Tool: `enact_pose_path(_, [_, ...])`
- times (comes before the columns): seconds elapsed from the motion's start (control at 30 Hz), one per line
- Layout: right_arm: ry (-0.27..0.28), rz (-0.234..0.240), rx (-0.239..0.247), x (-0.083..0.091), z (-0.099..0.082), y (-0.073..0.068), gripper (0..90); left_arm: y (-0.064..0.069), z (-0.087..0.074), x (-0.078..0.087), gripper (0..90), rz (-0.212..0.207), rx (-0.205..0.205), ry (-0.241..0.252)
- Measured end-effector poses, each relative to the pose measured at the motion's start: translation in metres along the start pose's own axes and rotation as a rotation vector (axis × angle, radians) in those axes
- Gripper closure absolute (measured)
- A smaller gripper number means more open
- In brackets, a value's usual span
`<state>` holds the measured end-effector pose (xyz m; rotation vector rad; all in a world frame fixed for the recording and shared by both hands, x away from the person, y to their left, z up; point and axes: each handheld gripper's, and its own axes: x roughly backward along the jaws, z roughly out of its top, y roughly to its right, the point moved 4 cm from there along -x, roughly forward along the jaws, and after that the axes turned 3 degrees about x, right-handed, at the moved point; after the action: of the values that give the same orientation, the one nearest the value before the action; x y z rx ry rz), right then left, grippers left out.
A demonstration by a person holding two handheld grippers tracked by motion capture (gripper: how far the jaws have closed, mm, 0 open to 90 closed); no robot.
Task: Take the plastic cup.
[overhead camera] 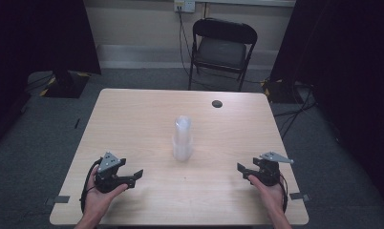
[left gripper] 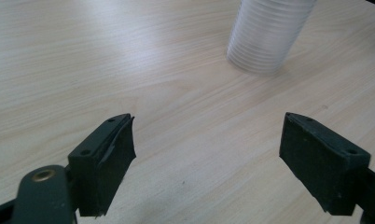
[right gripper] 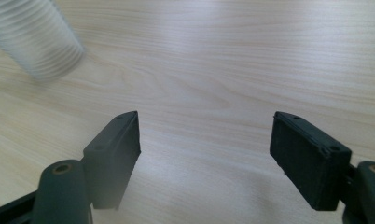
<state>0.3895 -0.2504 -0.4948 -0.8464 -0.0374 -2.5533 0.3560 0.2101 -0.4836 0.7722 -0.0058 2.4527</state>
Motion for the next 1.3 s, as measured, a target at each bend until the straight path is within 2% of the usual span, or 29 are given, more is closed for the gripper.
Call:
enact_pose_path(0.17, [0.012, 0.025, 0.022, 0.004, 0.003, -0.005, 27.6, -0.002, 0.000, -0.002, 17.8, 0.007, 0.007, -0.003])
enact_pose_path(0.33, [0.012, 0.033, 0.068, 0.002, 0.007, -0.015, 29.1, -0.006, 0.001, -0.001, 17.6, 0.021, 0.028, 0.005])
enact_pose_path(0.37, [0.013, 0.046, 0.066, 0.002, 0.007, -0.017, 29.2, -0.006, 0.001, -0.001, 17.7, 0.021, 0.038, 0.009])
enact_pose_path(0.47, [0.040, 0.085, 0.072, 0.004, 0.011, -0.023, 29.7, -0.006, 0.001, -0.001, 17.7, 0.024, 0.034, 0.011])
enact_pose_path(0.77, [0.089, 0.143, 0.118, 0.006, 0.028, -0.043, 29.6, -0.006, 0.000, 0.002, 18.3, 0.026, 0.028, 0.017])
enact_pose_path(0.93, [0.086, 0.154, 0.143, 0.003, 0.035, -0.051, 27.2, -0.007, -0.001, -0.001, 19.9, 0.024, 0.026, 0.001])
enact_pose_path(1.1, [0.084, 0.176, 0.143, -0.003, 0.038, -0.054, 26.9, -0.009, -0.002, 0.001, 19.9, 0.030, 0.039, 0.013])
enact_pose_path(1.3, [0.101, 0.196, 0.163, -0.004, 0.045, -0.062, 26.5, -0.010, -0.001, 0.004, 19.9, 0.034, 0.036, 0.020])
